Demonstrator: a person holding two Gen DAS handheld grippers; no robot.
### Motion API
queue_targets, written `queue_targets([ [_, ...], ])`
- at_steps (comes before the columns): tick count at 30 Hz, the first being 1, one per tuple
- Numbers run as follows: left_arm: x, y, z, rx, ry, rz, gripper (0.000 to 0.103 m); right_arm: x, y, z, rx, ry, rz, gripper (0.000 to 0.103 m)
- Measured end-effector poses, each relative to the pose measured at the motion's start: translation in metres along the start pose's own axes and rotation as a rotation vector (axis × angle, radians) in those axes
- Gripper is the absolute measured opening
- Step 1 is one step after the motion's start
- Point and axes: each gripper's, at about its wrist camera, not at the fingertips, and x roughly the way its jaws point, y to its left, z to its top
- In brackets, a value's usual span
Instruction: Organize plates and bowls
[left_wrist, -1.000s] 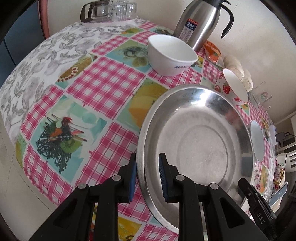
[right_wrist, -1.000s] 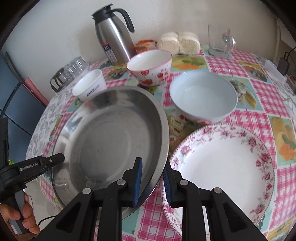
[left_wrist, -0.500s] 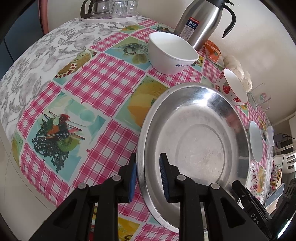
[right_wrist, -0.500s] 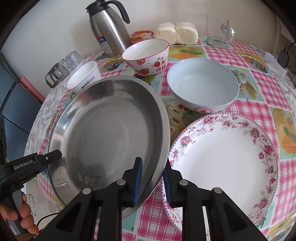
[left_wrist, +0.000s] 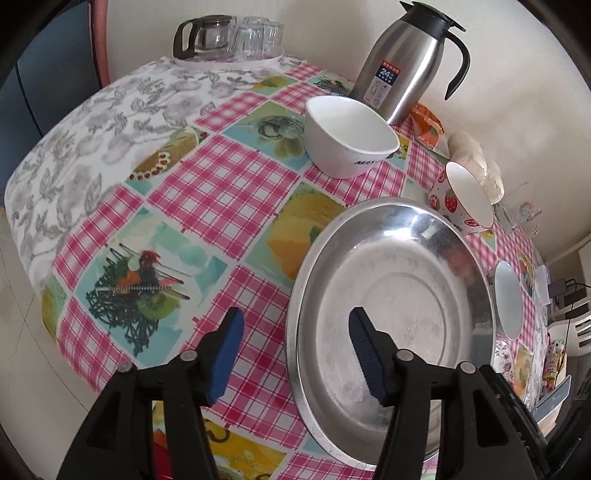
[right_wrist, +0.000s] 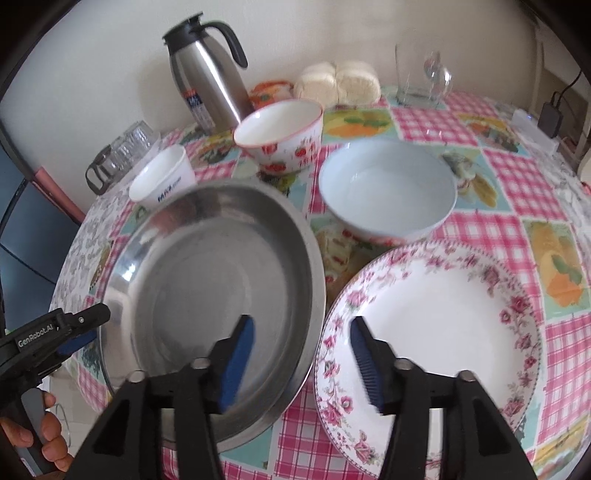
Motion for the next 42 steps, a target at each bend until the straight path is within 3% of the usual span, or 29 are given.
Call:
queue_targets([
  [3,0.002,-0.002,-0.001,0.019,0.01,0.025,0.063,-0.006,0.003,0.002,-0.015,-0.038,0.006,0.072],
  [5,0.004,-0.003,-0.002,0.031,0.02,0.034,0.073,-0.007,0.005,0.002,-0.025,-0.05,0.01,0.078],
  [11,0.001,-0.013,-0.004,0.094,-0.011,0.051,0.084,-0.007,0.011,0.002,-0.058,-0.064,0.012,0.089],
  [16,-0.001,-0.021,-0.004,0.143,-0.042,0.065,0.084,-0.007,0.009,0.003,-0.058,-0.071,0.01,0.099],
  [18,-0.002,-0.023,-0.004,0.151,-0.052,0.068,0.086,-0.007,0.007,0.004,-0.055,-0.073,0.009,0.1],
  [20,-0.003,-0.023,-0.004,0.15,-0.06,0.069,0.096,-0.007,0.006,0.004,-0.053,-0.075,0.006,0.101],
  [25,-0.01,-0.027,-0.004,0.16,-0.113,0.062,0.097,-0.011,0.002,0.005,-0.04,-0.08,0.003,0.103],
  [32,-0.033,-0.042,-0.008,0.21,-0.249,-0.011,0.097,-0.022,-0.016,0.009,0.017,-0.116,-0.04,0.103],
  [36,-0.047,-0.052,-0.013,0.235,-0.315,-0.081,0.098,-0.035,-0.045,0.01,0.123,-0.174,-0.082,0.103],
  [42,-0.065,-0.075,-0.022,0.268,-0.354,-0.261,0.098,-0.062,-0.091,0.012,0.269,-0.274,-0.118,0.103],
])
